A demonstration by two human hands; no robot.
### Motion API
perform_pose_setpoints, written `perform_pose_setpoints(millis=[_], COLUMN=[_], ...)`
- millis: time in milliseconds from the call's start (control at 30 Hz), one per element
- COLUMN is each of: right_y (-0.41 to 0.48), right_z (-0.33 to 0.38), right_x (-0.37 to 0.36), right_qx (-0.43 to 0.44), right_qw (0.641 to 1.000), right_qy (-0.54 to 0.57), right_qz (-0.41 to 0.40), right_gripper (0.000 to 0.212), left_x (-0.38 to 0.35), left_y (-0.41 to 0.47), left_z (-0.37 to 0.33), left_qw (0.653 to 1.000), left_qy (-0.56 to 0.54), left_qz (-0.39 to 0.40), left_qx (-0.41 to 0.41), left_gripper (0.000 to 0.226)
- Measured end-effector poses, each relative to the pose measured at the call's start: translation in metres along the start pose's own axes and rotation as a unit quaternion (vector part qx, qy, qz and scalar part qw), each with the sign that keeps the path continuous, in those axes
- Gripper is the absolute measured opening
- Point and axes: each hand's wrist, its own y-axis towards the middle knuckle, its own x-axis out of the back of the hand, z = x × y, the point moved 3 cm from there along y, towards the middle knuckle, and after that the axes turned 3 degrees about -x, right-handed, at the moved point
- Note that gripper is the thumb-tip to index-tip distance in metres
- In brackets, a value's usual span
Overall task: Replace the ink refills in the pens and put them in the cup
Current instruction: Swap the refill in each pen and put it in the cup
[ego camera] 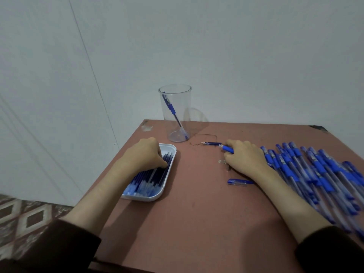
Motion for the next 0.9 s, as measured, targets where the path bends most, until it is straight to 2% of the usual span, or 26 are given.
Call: perform_pose_setpoints(millis=[100,233,400,467,533,800,900], right_y=[0.0001,0.0005,0.0022,0.0023,0.0022,0.0012,0.0004], right_z=[-0.0006,-0.0025,-0.0027,-0.0029,-0.003,-0.0023,-0.0016], right_x=[-0.0003,-0.0016,-0.0028,-0.003,-0.0034,-0.0031,-0.0024], right_qx=[0.004,0.009,0.005,0.004,0.005,0.0,0.002], right_qw=[1.0,1.0,1.0,1.0,1.0,1.0,1.0], right_qy=[-0.001,-0.001,0.0,-0.001,-0.003,-0.008,-0.007], right_qz=[-0.003,-0.007,-0.005,-0.006,-0.005,-0.001,-0.002], right_gripper=[0.027,0.02,0.015,0.015,0.014,0.01,0.008], left_x=[0.0009,0.0058,0.0048,0.0044,0.004,0.0034,0.0077], left_y=[0.0014,0.0048,0.0051,0.0059,0.0061,0.0061,0.0019], left_z=[-0.0013,0.0036,0.0053,0.004,0.0036,0.0017,0.0037], left_qw=[1.0,1.0,1.0,0.999,0.999,0.997,0.992], left_qy=[0.004,0.006,0.022,0.02,0.012,-0.039,-0.095], left_qz=[0.001,-0.028,-0.008,-0.006,0.004,0.032,0.037], left_qx=[-0.004,-0.004,0.017,0.025,0.033,0.059,0.073], left_gripper=[0.017,0.015,0.021,0.03,0.036,0.031,0.026])
